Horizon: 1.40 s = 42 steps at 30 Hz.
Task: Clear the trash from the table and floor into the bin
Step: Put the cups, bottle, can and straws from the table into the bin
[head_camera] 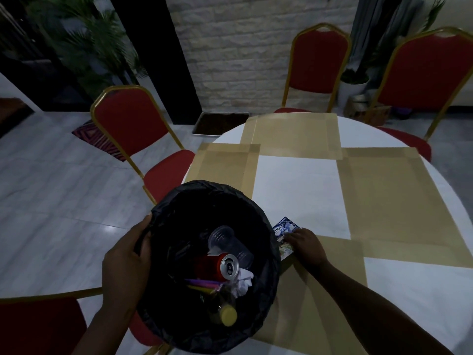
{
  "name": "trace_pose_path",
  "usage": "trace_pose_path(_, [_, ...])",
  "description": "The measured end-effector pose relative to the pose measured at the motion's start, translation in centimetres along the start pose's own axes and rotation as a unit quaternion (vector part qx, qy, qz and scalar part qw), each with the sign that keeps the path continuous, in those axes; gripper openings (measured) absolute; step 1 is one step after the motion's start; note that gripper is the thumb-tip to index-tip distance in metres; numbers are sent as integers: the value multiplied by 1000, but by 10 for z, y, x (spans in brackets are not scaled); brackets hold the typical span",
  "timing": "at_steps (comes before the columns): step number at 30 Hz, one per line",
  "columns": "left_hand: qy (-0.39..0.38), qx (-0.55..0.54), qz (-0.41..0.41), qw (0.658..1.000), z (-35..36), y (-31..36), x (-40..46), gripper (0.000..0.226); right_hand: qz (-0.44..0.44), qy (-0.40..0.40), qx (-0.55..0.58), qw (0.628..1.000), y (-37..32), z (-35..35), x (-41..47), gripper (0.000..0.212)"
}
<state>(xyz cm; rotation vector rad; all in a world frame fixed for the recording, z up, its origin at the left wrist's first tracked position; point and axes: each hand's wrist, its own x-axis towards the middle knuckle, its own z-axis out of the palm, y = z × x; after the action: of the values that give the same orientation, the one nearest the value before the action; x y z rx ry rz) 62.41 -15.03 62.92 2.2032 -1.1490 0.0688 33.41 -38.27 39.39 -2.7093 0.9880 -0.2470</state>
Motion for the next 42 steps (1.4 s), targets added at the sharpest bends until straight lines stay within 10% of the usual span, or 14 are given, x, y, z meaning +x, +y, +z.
trace_pose_path(13, [-6, 11, 3, 1000, 1, 3, 1, 44, 98, 212, 41, 971, 2, -59, -70, 38])
trace_pose_path(22, [2, -29, 40, 999, 3, 8, -2, 46, -1, 373, 75, 925, -78, -139, -74, 34])
trace_pose_path(30, [29, -55, 44, 997, 8, 9, -20, 46, -129, 262, 128, 948, -175, -120, -41, 25])
trace_pose_path(42, [36, -162, 35, 985, 2, -16, -42, 51, -96, 119, 136, 979, -196, -113, -25, 51])
